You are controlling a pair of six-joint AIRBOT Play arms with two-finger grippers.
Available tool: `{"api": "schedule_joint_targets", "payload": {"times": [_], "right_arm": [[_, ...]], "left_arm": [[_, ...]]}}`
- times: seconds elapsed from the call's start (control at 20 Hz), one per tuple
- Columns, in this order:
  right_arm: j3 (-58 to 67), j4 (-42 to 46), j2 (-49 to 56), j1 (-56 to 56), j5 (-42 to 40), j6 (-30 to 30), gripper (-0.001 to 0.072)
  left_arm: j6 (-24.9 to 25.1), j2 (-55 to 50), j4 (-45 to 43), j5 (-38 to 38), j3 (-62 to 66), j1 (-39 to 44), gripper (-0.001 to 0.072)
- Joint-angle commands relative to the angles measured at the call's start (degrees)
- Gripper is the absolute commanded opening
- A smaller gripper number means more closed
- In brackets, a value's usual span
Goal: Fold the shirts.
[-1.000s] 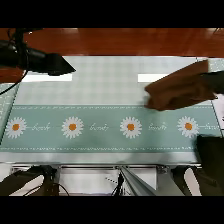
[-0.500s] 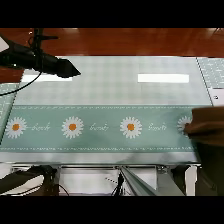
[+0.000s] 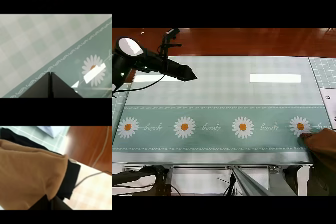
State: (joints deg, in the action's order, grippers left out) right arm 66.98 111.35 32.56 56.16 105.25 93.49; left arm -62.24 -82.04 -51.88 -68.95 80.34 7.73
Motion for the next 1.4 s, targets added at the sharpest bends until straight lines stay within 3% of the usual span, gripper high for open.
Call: {"api": "schedule_joint_targets", "payload": {"times": [0.0,0.2,0.25,0.3,0.35,0.5,0.6,0.7,0.75,0.8,0.85,0.95,1.0,1.05,1.1,1.15,1.35], "right_arm": [[-8.0,6.8,0.2,0.2,0.5,-1.3,0.0025],[-21.9,16.2,0.1,0.2,0.0,-4.7,0.0033],[-24.4,16.3,0.1,0.2,-1.6,-6.3,0.0184],[-26.7,16.2,0.2,0.2,-4.1,-7.4,0.0473],[-28.0,16.0,0.2,0.2,-6.5,-7.3,0.0594],[-27.7,12.4,0.9,0.1,-16.3,-6.6,0.0601],[-25.2,-0.7,3.6,0.1,-26.4,-7.8,0.0601],[-19.9,-17.3,8.0,-0.7,-38.7,-13.2,0.0601],[-16.8,-25.6,10.8,-2.5,-44.5,-16.2,0.0601],[-14.1,-32.2,13.3,-5.7,-49.4,-19.4,0.0601],[-11.2,-37.3,16.2,-10.4,-52.2,-21.7,0.0601],[-5.3,-39.0,24.4,-24.8,-53.9,-22.4,0.0601],[-2.8,-37.9,28.8,-31.7,-53.5,-22.4,0.0604],[-0.3,-37.0,33.1,-37.9,-52.0,-22.4,0.0614],[2.1,-36.6,37.4,-43.8,-49.5,-22.1,0.0617],[4.2,-36.6,40.9,-48.5,-46.3,-21.5,0.0619],[6.3,-36.2,44.6,-57.1,-43.4,-18.9,0.0619]], "left_arm": [[3.7,-2.3,-0.1,-1.5,0.0,-0.6,0.0020],[3.6,-2.4,0.0,-4.3,0.0,-3.5,0.0021],[3.6,-2.4,0.0,-4.8,0.0,-4.1,0.0021],[3.5,-2.4,0.0,-5.2,0.0,-4.4,0.0021],[3.5,-2.4,0.0,-5.5,0.0,-4.5,0.0021],[3.5,-2.3,0.3,-5.7,0.0,-4.5,0.0021],[3.4,-2.3,3.3,-7.7,0.5,-4.5,0.0040],[1.3,-2.2,8.5,-12.1,2.0,-4.5,0.0232],[-1.0,-2.2,11.1,-13.7,3.3,-4.5,0.0269],[-3.5,-1.7,10.3,-14.1,5.1,-4.0,0.0190],[-5.9,-0.7,4.5,-14.0,7.3,-2.7,0.0113],[-15.7,1.8,-14.5,-14.1,12.5,1.9,0.0114],[-17.5,3.1,-23.1,-14.1,14.6,4.7,0.0122],[-18.7,4.2,-29.1,-14.1,16.0,7.3,0.0239],[-20.9,4.9,-33.2,-14.1,16.7,9.6,0.0524],[-25.2,5.3,-36.4,-14.3,16.7,11.6,0.0720],[-36.7,4.5,-46.1,-21.5,15.5,17.4,0.0720]]}}
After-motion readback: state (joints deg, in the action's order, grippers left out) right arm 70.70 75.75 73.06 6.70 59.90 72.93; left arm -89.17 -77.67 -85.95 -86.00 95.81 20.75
